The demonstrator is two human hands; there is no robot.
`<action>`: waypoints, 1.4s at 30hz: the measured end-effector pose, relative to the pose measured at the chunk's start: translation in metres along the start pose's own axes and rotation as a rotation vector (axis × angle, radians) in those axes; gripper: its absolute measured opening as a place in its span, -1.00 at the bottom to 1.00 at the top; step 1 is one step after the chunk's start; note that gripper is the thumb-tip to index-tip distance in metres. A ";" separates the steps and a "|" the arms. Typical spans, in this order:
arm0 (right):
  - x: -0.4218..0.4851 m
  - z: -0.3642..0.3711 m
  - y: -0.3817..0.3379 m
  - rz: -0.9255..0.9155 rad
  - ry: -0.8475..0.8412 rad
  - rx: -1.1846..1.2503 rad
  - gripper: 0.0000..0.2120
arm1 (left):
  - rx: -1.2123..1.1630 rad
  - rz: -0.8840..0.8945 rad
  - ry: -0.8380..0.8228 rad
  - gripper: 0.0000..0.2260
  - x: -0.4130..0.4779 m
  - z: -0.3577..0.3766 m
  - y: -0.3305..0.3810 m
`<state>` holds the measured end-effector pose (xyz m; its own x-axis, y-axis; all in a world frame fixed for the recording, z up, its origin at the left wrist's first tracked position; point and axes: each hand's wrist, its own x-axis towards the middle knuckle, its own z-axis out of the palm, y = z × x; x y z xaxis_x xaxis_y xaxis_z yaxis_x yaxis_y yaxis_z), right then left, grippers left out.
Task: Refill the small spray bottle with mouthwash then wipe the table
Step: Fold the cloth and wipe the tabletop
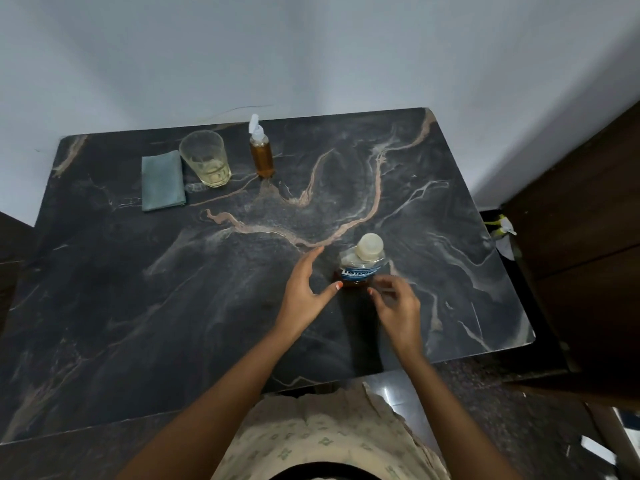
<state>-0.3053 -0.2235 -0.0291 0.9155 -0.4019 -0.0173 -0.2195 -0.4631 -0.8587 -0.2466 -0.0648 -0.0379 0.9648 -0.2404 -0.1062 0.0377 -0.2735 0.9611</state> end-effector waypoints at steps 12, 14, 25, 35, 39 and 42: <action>0.034 -0.006 -0.011 -0.007 -0.099 0.118 -0.67 | -0.052 -0.049 -0.030 -0.65 0.019 0.018 0.012; 0.034 -0.006 -0.015 0.009 -0.095 0.166 -0.66 | -0.057 -0.048 -0.019 -0.64 0.021 0.016 0.014; 0.087 0.015 -0.040 -0.012 -0.069 0.254 -0.68 | -0.098 -0.039 0.044 -0.63 0.072 -0.003 0.029; 0.173 0.046 -0.065 0.037 -0.106 0.243 -0.66 | -0.053 -0.073 0.095 -0.63 0.156 -0.027 0.050; 0.211 0.059 -0.072 0.026 -0.098 0.184 -0.65 | -0.033 -0.049 0.108 -0.63 0.195 -0.035 0.051; 0.234 0.067 -0.078 0.038 -0.093 0.158 -0.64 | -0.016 -0.052 0.124 -0.64 0.219 -0.040 0.051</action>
<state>-0.0517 -0.2281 -0.0007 0.9362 -0.3390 -0.0926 -0.2059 -0.3158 -0.9262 -0.0235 -0.0943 -0.0021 0.9862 -0.1092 -0.1242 0.0912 -0.2673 0.9593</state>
